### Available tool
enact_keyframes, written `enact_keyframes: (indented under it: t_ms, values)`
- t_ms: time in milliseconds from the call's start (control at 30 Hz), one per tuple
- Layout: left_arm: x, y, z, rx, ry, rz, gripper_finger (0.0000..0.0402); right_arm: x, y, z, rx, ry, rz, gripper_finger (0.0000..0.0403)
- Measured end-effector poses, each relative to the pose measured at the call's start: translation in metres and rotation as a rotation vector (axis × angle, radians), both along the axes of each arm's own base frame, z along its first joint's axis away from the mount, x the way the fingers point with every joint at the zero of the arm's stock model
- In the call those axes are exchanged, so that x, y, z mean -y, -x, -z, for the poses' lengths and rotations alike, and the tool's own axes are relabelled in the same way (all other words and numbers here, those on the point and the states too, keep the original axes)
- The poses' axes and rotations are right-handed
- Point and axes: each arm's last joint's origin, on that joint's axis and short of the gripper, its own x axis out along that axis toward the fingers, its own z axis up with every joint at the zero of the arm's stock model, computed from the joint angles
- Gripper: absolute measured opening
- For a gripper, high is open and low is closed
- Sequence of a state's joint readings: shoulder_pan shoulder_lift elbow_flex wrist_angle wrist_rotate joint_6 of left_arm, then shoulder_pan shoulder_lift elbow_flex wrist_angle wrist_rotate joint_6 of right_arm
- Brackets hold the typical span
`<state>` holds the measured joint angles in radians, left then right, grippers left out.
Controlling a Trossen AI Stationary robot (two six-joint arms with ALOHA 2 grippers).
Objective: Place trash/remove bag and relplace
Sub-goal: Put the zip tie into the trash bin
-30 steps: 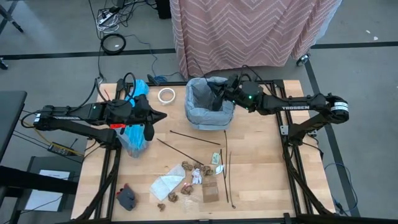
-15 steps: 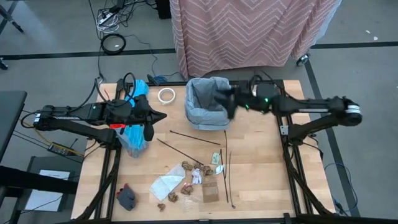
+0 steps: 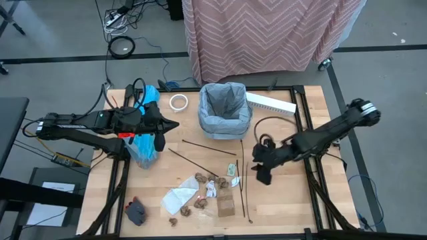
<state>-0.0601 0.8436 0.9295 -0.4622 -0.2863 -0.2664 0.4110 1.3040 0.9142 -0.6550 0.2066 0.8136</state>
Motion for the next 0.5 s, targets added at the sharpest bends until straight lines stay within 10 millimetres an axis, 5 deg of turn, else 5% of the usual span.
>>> enact_keyframes:
  t_ms: [233,500]
  values:
    - [0.0,0.0,0.0,0.0,0.0,0.0,0.0015,-0.003,-0.029,0.043,-0.078,-0.078,0.32,0.0161]
    - [0.0,0.0,0.0,-0.002,0.0,0.0,0.0015,0.015,-0.054,0.072,-0.095,-0.106,0.466,0.016]
